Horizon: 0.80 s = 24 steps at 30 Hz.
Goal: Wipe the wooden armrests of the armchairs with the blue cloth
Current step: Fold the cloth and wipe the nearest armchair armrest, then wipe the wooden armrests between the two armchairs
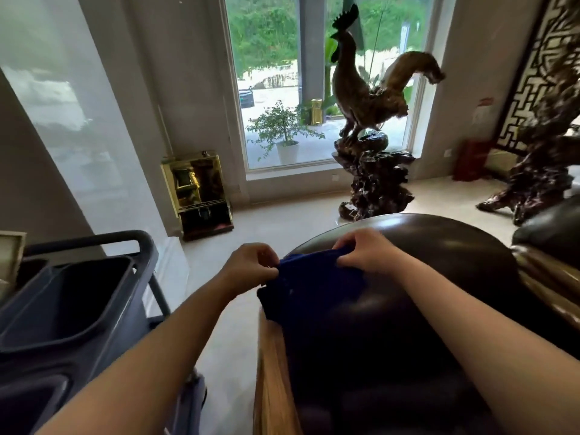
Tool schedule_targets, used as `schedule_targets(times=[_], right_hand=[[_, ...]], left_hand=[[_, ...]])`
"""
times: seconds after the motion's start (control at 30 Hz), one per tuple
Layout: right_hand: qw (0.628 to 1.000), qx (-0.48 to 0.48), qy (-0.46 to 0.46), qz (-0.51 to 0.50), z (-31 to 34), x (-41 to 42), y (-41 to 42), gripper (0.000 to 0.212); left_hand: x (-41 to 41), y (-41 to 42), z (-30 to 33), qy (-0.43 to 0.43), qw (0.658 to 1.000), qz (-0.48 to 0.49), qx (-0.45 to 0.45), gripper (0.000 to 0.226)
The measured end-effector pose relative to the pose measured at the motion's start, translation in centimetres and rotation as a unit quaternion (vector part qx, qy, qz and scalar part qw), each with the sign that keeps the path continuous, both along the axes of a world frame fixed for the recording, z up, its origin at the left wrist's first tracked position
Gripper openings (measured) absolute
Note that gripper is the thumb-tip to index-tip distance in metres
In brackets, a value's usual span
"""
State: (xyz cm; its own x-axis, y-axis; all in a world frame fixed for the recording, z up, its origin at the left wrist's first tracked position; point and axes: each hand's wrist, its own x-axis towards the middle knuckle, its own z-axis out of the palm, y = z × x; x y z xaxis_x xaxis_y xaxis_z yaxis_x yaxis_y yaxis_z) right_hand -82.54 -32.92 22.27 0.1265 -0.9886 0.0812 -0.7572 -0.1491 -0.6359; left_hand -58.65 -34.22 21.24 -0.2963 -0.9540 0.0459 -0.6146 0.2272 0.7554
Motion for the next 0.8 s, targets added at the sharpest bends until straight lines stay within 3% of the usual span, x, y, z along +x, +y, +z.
schedule_targets(times=[0.47,0.67,0.8], right_hand=[[0.988,-0.067,0.041,-0.133,7.7,-19.9,21.4,0.019],[0.987,-0.052,-0.023,-0.149,6.9,-30.4,31.3,0.014],[0.988,-0.025,-0.038,-0.145,6.1,-37.0,37.1,0.013]], left_hand=[[-21.3,13.5,7.1,-0.009,0.982,-0.174,-0.067,0.024],[-32.1,21.6,5.5,0.031,0.980,-0.192,-0.046,0.026],[-38.2,27.0,3.7,0.082,0.976,-0.202,0.015,0.024]])
